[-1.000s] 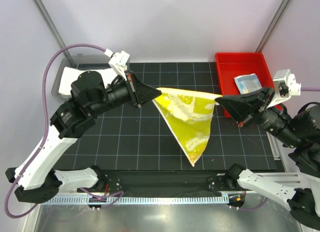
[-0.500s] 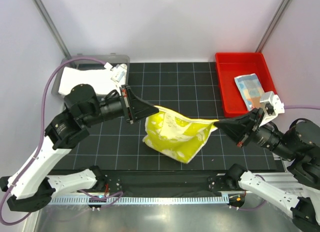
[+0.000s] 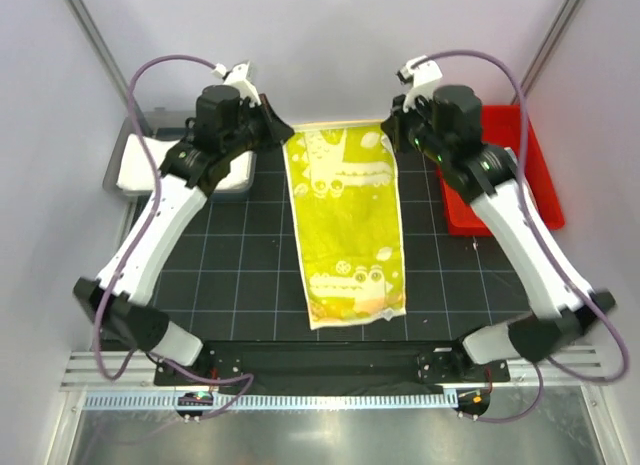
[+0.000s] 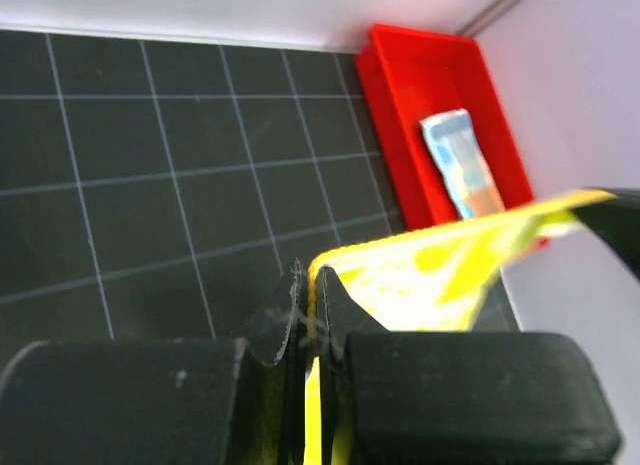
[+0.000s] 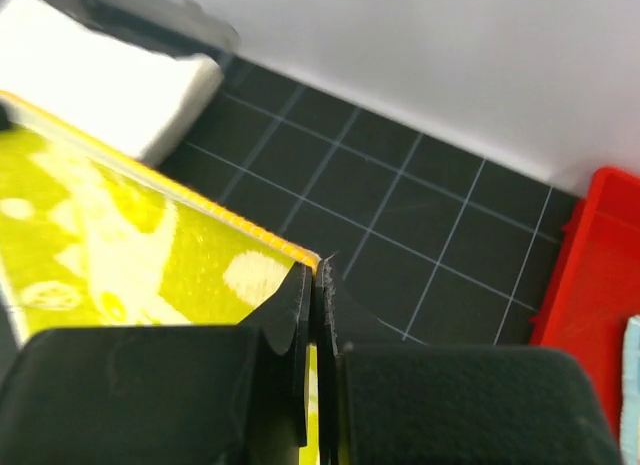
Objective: Fold and stack the towels
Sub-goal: Flatten out the crumpled towel, then fold the towel
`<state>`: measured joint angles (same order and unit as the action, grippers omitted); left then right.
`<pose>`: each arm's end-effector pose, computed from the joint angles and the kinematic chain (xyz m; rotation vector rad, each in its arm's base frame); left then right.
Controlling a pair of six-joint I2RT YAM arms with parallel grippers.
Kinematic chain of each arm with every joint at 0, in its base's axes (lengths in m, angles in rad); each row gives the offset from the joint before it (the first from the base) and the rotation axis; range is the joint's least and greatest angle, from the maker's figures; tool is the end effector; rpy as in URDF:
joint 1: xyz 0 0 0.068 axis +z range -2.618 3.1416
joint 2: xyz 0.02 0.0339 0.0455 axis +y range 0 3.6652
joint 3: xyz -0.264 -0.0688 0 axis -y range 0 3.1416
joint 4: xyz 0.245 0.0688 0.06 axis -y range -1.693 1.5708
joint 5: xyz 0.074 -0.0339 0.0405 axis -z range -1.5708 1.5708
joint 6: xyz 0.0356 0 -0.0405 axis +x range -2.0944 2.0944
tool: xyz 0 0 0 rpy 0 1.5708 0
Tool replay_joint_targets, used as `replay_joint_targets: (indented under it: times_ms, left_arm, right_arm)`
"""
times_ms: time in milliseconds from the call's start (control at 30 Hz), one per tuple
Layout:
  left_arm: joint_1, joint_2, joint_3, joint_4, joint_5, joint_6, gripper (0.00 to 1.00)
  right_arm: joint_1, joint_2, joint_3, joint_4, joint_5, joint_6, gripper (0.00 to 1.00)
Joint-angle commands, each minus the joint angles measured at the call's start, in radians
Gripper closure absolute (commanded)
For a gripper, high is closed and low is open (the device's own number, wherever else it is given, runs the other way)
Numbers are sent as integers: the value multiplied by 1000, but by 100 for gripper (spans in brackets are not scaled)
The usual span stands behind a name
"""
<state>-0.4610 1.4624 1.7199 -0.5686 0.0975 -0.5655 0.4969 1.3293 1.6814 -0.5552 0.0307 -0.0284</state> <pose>0.2826 -0.1442 0.4629 -0.0327 1.9588 -0.7839 0.2409 0.1294 0.4885 -0.4417 1.7288 0.3109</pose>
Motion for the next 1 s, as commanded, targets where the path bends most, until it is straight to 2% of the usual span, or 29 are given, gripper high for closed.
replay_joint_targets:
  times_ms: [0,33,100,133,200,233,300,400,533,633,800,967]
  left_arm:
    - [65,88,-14,217,20,61,100]
    - [97,154,-23,301,31,62,100]
    - [125,234,7,349,56,67,100]
    - [148,321,33,369,92,72,100]
    - [173,428,105,374,154,70,100]
    - [182,473,177,374,229,72,100]
    - [200,600,242,380,286,85,100]
    - [211,700,303,380,358,122,100]
    - [213,696,230,380,406,183,100]
    - [211,641,121,380,415,233,100]
    - [209,508,-107,363,384,292,100]
    - [183,420,-255,354,367,326,100]
  right_arm:
    - [-135,167,47,127,-178,-41,99]
    - [-147,220,67,145,-202,-47,99]
    - [-172,341,106,194,-242,-60,99]
    - [-185,378,113,218,-261,-58,99]
    - [-230,494,141,279,-325,-41,99]
    - [-247,533,158,291,-348,-6,99]
    - [-283,655,234,285,-415,15,99]
    - [-296,728,262,262,-446,-39,99]
    - [-299,772,244,186,-524,-111,99]
    - [-297,752,173,156,-509,-140,99]
    - [-296,631,16,100,-471,-174,99]
    - [-294,529,-123,80,-448,-160,99]
